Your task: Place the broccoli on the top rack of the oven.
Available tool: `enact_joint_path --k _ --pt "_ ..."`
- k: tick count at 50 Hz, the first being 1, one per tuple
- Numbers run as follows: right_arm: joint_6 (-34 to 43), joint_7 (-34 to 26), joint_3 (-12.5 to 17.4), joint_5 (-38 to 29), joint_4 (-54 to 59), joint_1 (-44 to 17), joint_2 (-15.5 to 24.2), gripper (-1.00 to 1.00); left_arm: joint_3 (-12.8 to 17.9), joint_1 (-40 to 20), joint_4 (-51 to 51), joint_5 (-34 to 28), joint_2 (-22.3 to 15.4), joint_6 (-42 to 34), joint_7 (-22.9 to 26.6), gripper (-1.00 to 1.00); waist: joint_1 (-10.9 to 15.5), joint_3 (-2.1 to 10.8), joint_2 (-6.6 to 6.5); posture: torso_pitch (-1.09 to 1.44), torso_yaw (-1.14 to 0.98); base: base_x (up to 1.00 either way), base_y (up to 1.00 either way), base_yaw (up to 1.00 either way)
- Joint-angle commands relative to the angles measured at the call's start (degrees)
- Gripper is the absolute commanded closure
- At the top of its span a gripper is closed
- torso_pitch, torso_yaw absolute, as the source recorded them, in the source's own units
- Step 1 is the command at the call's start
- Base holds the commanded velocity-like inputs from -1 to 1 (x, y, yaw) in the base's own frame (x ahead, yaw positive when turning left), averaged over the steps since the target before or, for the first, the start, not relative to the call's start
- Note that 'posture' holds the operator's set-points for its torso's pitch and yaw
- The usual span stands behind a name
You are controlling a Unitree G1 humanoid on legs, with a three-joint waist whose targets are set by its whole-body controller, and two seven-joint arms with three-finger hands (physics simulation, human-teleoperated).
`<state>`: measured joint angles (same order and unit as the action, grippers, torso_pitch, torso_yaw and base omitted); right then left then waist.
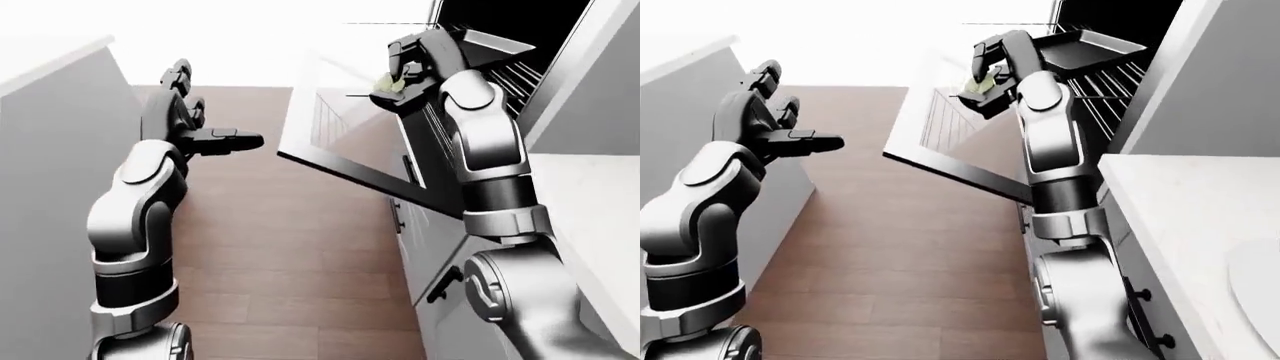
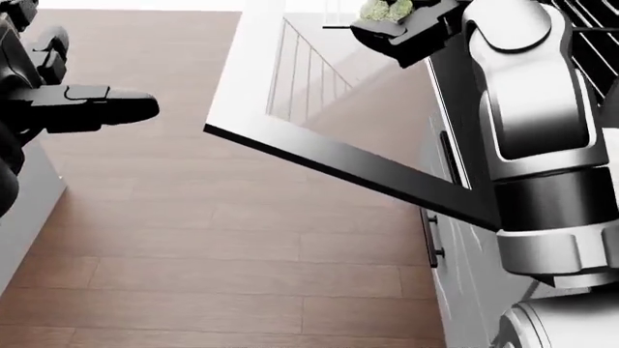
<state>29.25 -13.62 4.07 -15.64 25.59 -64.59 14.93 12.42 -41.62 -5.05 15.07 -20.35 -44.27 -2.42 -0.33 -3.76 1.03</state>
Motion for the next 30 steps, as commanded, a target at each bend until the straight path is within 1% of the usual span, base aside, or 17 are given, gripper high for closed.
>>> enact_joint_path --k 1,2,4,6,10,11,15,18,19,20,21,22,24,25,26,28,30 --pt "-1.2 1.2 0.8 -0.1 -2.5 -3.0 0.9 1.00 0.3 -3.0 -0.6 -0.4 -0.9 2.5 0.4 -1.00 0.1 1.68 0.19 0.00 0.00 0.00 0.00 0.00" --pt "-1.1 1.4 0.8 0.0 -2.5 -3.2 0.9 1.00 0.3 -3.4 0.3 -0.6 -1.0 2.9 0.6 -1.00 0.4 1.67 -1.02 0.00 0.00 0.00 0.00 0.00" --pt "-1.6 1.8 0.8 0.2 -1.9 -3.3 0.7 1.00 -0.3 -4.9 3.0 -1.5 -1.4 3.6 1.1 -1.00 0.5 2.47 -1.14 0.00 0.00 0.00 0.00 0.00" --pt "-1.2 1.8 0.8 0.5 -1.8 -3.7 0.7 1.00 -0.5 -7.0 5.7 -2.1 -1.8 4.1 1.5 -1.00 0.6 2.75 -1.50 0.00 0.00 0.00 0.00 0.00" --pt "-2.2 2.6 1.2 1.1 1.6 -6.1 1.5 1.00 -1.9 -14.1 15.5 -4.4 -2.6 6.4 2.4 -1.00 0.5 2.98 -1.84 0.00 0.00 0.02 0.00 0.00" --pt "-2.5 2.8 1.3 1.3 2.4 -6.5 1.7 1.00 -2.2 -15.5 17.5 -4.9 -2.7 7.1 2.8 -1.00 0.5 4.49 -2.05 0.00 0.00 0.09 0.00 0.00" --pt "-3.2 3.9 1.6 2.2 4.6 -8.0 2.1 1.00 -2.6 -20.4 23.9 -6.4 -2.8 8.9 3.9 -1.00 0.3 2.86 -2.25 0.00 0.00 0.23 -0.01 0.00" --pt "-3.6 4.5 1.5 2.5 5.6 -8.6 2.2 1.00 -2.6 -23.1 28.7 -7.0 -2.7 11.1 4.3 -1.00 0.2 2.06 -1.37 0.00 0.00 0.39 -0.03 0.00" --pt "-3.6 4.7 1.5 2.6 5.8 -8.8 2.2 1.00 -2.6 -23.7 30.0 -7.1 -2.5 11.9 4.4 -1.00 0.1 1.98 -0.72 0.00 0.00 0.41 -0.04 0.00" --pt "-3.5 4.8 1.5 2.7 5.9 -8.9 2.3 1.00 -2.6 -24.1 30.9 -7.1 -2.5 12.4 4.4 -1.00 0.2 2.10 -0.35 0.00 0.00 0.41 -0.02 0.00" --pt "-3.4 4.9 1.5 2.8 5.8 -9.0 2.3 1.00 -2.6 -24.7 31.6 -7.2 -2.5 12.6 4.4 -1.00 0.4 2.41 0.41 0.00 0.00 0.41 -0.03 0.00" --pt "-3.3 5.0 1.4 2.8 5.8 -9.0 2.3 1.00 -2.6 -25.4 32.2 -7.2 -2.6 12.6 4.5 -1.00 0.6 2.89 1.51 0.00 0.00 0.42 -0.02 0.00" --pt "-3.9 5.5 1.5 3.0 6.8 -9.3 2.3 1.00 -2.8 -26.5 33.2 -7.4 -2.9 12.8 4.6 -1.00 0.6 2.85 0.63 0.00 0.00 0.41 -0.04 0.00" --pt "-4.4 5.8 1.5 3.1 7.6 -9.4 2.3 1.00 -2.9 -26.9 33.8 -7.6 -3.0 13.0 4.8 -1.00 0.9 2.65 1.38 0.00 0.00 0.41 -0.03 0.00" --pt "-4.6 6.2 1.5 3.1 8.1 -9.5 2.3 1.00 -2.8 -27.2 34.3 -7.6 -3.2 13.2 4.8 -1.00 0.8 2.74 1.46 0.00 0.00 0.44 -0.03 0.00" --pt "-5.0 6.5 1.5 3.3 8.9 -9.9 2.5 1.00 -2.8 -27.7 34.7 -7.7 -3.2 13.3 4.9 -1.00 0.8 2.98 1.13 0.00 0.00 0.46 -0.03 0.00" --pt "-5.1 6.7 1.5 3.3 9.3 -10.2 2.6 1.00 -2.8 -27.8 35.0 -7.8 -3.2 13.6 5.0 -1.00 0.6 2.54 0.44 0.00 0.00 0.52 -0.04 0.00"
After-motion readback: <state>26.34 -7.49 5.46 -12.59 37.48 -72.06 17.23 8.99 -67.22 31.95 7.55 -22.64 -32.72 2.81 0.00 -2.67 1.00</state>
